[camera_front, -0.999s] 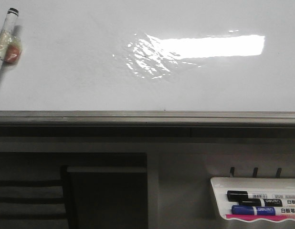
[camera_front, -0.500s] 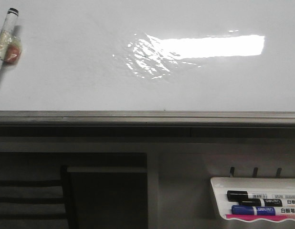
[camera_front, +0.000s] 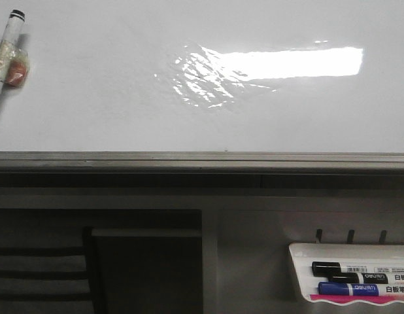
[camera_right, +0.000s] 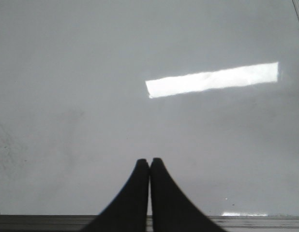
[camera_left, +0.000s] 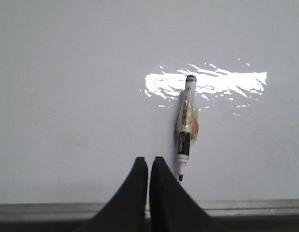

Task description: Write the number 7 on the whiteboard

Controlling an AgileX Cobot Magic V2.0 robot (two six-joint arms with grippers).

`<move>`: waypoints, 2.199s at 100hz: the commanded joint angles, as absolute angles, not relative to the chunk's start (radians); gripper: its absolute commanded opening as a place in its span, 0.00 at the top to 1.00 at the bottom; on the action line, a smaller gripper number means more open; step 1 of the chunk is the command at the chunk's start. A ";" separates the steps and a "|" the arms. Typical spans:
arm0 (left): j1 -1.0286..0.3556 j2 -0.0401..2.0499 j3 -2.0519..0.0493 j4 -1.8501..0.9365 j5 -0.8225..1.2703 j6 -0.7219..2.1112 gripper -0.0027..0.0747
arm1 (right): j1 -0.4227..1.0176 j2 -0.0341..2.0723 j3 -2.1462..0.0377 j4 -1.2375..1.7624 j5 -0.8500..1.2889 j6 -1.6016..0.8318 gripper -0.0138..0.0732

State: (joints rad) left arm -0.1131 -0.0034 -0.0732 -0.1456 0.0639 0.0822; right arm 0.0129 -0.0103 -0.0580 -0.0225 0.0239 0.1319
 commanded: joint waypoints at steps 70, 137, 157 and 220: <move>-0.112 0.556 -0.671 -0.122 0.436 0.072 0.99 | 0.006 0.480 -0.613 -0.087 0.524 0.024 0.89; -0.112 0.558 -0.669 -0.134 0.443 0.072 0.99 | 0.006 0.482 -0.612 -0.078 0.510 0.024 0.89; -0.112 0.558 -0.649 -0.092 0.428 0.072 0.61 | 0.006 0.482 -0.612 -0.078 0.510 0.046 0.62; -0.112 0.566 -0.644 -0.191 0.374 0.072 0.21 | 0.006 0.482 -0.612 -0.075 0.510 0.046 0.29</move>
State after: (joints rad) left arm -0.1131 0.5505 -0.6158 -0.1248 0.4732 0.0807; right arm 0.0129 0.4697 -0.5789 -0.0726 0.5889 0.0456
